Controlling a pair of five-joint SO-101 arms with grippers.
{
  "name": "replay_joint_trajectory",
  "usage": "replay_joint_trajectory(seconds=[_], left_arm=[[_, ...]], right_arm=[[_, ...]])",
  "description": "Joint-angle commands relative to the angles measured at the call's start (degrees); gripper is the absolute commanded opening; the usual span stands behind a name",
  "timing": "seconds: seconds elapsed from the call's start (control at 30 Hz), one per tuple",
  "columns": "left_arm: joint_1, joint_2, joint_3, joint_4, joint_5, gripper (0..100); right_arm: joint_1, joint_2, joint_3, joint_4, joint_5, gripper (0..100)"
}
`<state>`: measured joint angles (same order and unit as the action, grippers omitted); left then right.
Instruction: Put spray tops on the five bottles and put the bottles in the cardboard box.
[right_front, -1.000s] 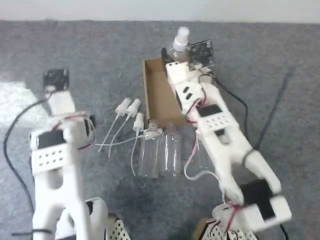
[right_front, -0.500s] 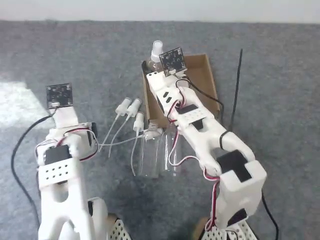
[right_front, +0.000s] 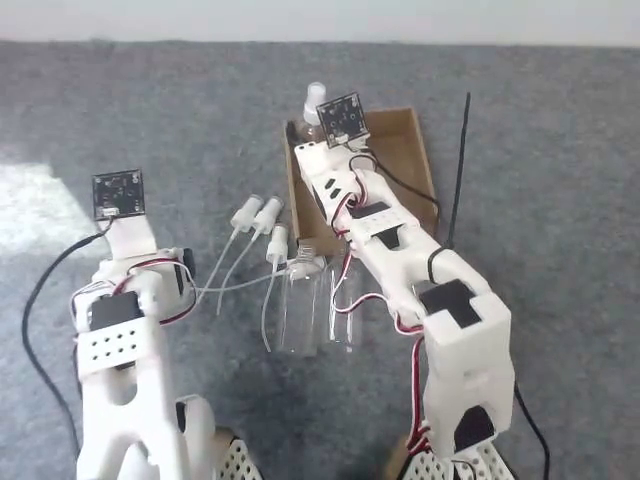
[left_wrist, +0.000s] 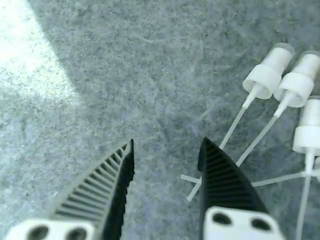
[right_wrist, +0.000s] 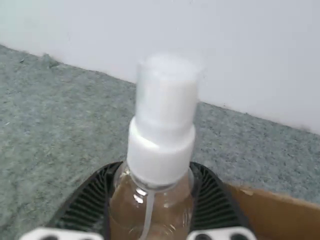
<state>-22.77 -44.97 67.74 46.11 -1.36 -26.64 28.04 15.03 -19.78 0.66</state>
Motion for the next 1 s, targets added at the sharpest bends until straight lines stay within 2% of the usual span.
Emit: replay_joint_trajectory(seconds=[0.0, 0.17, 0.5, 0.73, 0.97], left_arm=[[0.35, -1.76, -0.40, -1.76, -0.35, 20], [0.35, -1.76, -0.40, -1.76, -0.35, 20], [0.35, -1.58, -0.31, -1.76, -0.26, 20], [0.35, -1.76, -0.31, -1.49, -0.26, 20], [0.35, -1.76, -0.31, -1.49, -0.26, 20]], right_arm=[[0.75, -1.10, -3.60, -1.01, 1.05, 0.9], [0.57, -1.01, -3.69, 0.92, 6.59, 1.0], [0.31, -1.01, -3.78, 0.84, 6.77, 1.3], [0.31, -1.01, -3.78, 1.36, 6.86, 15.3], [0.31, -1.27, -3.78, 1.36, 6.86, 16.2]])
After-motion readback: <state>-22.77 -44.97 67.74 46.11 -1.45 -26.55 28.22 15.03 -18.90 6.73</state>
